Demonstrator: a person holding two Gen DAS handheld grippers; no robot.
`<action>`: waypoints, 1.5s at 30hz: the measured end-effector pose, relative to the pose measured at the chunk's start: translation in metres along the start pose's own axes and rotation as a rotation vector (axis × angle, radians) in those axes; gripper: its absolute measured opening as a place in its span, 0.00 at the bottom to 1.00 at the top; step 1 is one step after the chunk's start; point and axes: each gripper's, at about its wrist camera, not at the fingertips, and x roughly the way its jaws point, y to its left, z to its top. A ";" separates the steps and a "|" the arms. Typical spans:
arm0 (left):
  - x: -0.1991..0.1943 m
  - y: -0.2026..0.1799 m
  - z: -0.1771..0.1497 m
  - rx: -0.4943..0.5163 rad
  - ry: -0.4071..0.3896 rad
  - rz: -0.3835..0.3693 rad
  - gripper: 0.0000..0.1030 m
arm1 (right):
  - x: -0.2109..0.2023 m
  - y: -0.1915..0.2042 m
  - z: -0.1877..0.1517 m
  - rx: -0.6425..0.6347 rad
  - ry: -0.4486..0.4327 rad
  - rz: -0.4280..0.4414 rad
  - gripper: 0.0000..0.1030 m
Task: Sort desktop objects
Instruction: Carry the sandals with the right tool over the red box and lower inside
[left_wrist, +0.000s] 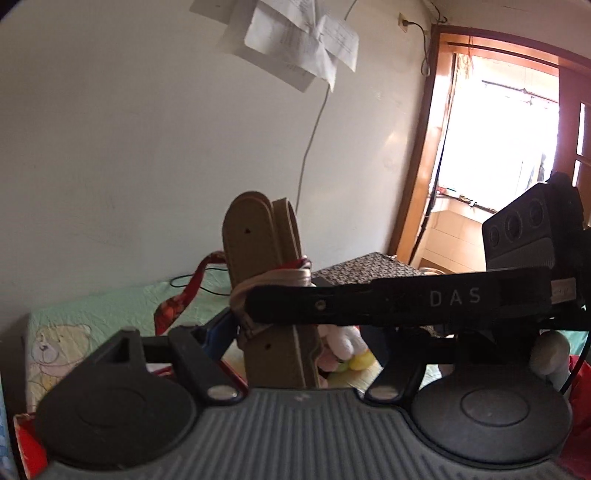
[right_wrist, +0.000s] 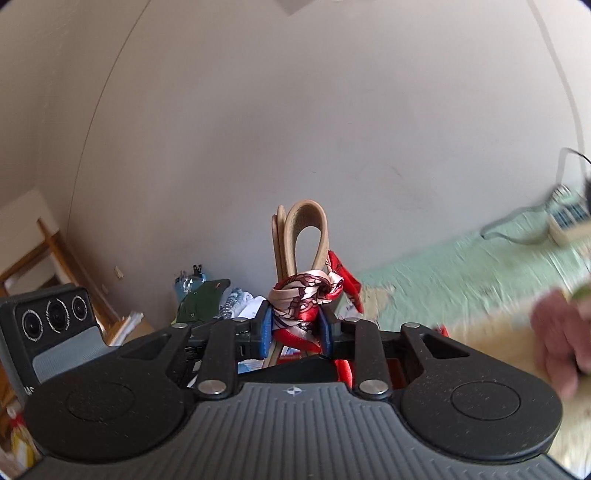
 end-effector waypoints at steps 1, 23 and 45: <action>0.001 0.005 -0.002 -0.005 -0.004 0.013 0.70 | 0.007 -0.001 0.002 -0.022 0.004 0.005 0.27; 0.078 0.040 -0.096 -0.262 0.361 0.040 0.73 | 0.080 -0.036 -0.046 -0.019 0.517 -0.103 0.27; 0.101 0.094 -0.111 -0.238 0.538 0.225 0.74 | 0.189 -0.048 -0.085 0.002 0.856 -0.313 0.26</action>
